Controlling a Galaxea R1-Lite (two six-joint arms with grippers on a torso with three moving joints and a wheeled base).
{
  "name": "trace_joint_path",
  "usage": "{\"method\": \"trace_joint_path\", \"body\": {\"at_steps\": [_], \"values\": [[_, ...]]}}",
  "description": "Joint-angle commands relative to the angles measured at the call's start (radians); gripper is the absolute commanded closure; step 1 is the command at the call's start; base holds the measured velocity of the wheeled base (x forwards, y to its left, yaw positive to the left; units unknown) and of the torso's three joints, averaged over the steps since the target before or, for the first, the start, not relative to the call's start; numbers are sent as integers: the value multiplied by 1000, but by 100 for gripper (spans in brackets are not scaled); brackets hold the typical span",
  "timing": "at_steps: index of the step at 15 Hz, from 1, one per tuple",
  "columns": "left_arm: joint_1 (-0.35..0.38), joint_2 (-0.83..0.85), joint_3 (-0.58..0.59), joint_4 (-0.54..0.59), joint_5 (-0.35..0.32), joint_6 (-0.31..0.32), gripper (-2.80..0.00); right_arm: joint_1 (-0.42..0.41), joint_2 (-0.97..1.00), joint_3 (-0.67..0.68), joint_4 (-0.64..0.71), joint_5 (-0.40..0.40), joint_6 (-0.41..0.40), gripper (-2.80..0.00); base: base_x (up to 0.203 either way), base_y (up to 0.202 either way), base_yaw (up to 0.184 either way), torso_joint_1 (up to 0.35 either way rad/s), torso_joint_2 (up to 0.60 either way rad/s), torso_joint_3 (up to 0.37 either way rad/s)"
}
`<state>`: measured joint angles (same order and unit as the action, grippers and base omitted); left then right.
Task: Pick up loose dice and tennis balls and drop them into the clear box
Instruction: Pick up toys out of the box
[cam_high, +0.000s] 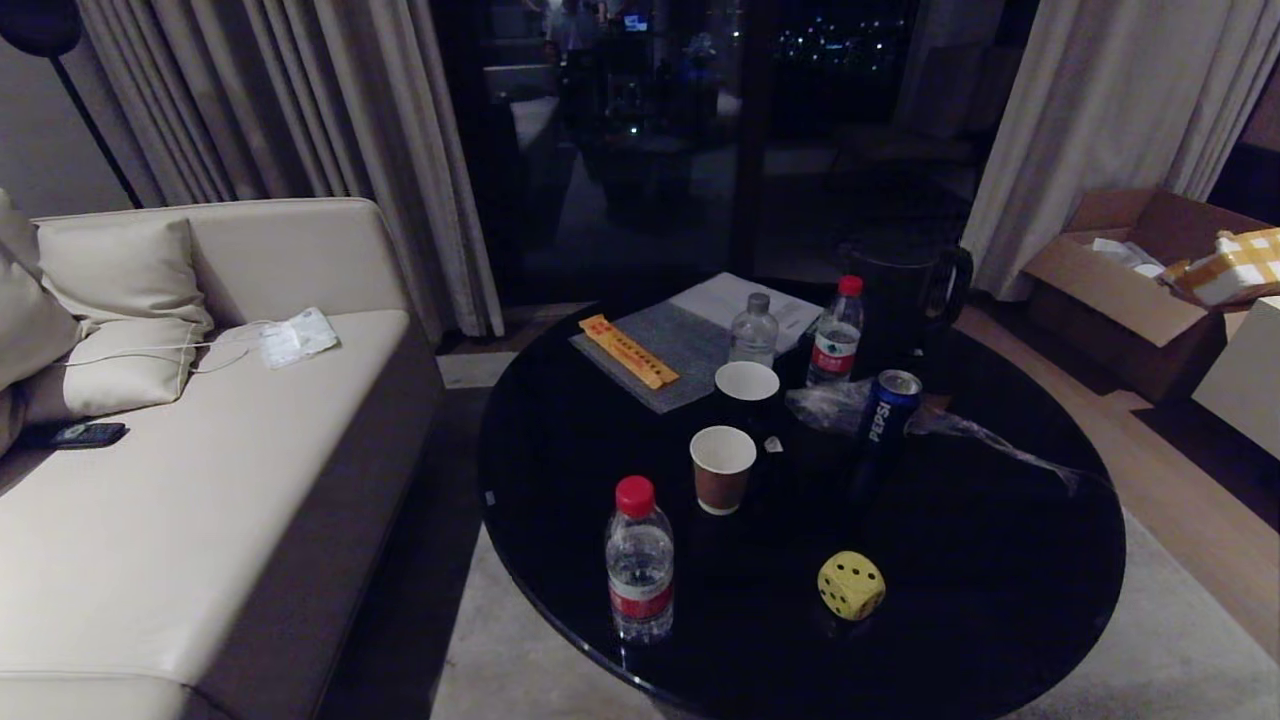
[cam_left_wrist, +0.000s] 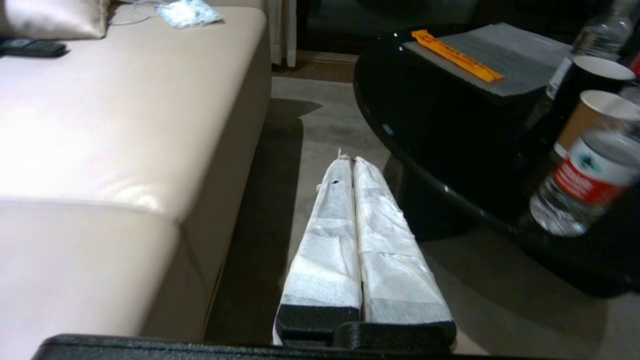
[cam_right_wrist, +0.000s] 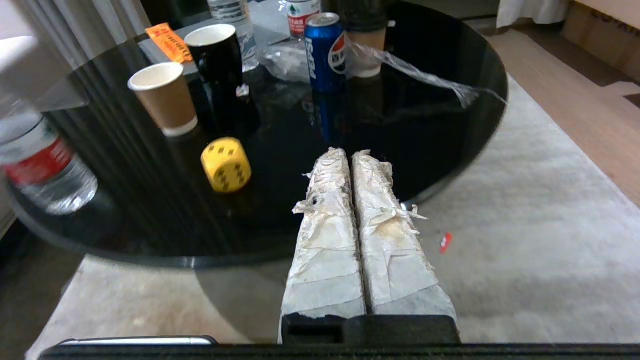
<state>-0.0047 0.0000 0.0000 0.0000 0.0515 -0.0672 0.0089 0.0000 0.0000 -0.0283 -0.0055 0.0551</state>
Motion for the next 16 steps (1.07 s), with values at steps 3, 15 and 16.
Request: {"method": "trace_joint_path", "body": {"at_steps": [3, 15, 16], "values": [[0, 2, 2, 0, 1, -1, 0, 0, 2, 11, -1, 1, 0, 0, 178, 0, -2, 2, 2, 3], [0, 1, 2, 0, 1, -11, 0, 0, 2, 11, -1, 6, -26, 0, 10, 0, 0, 0, 0, 0], [0, 2, 2, 0, 1, -2, 0, 0, 2, 11, -1, 6, -26, 0, 0, 0, 0, 0, 0, 0]]}}
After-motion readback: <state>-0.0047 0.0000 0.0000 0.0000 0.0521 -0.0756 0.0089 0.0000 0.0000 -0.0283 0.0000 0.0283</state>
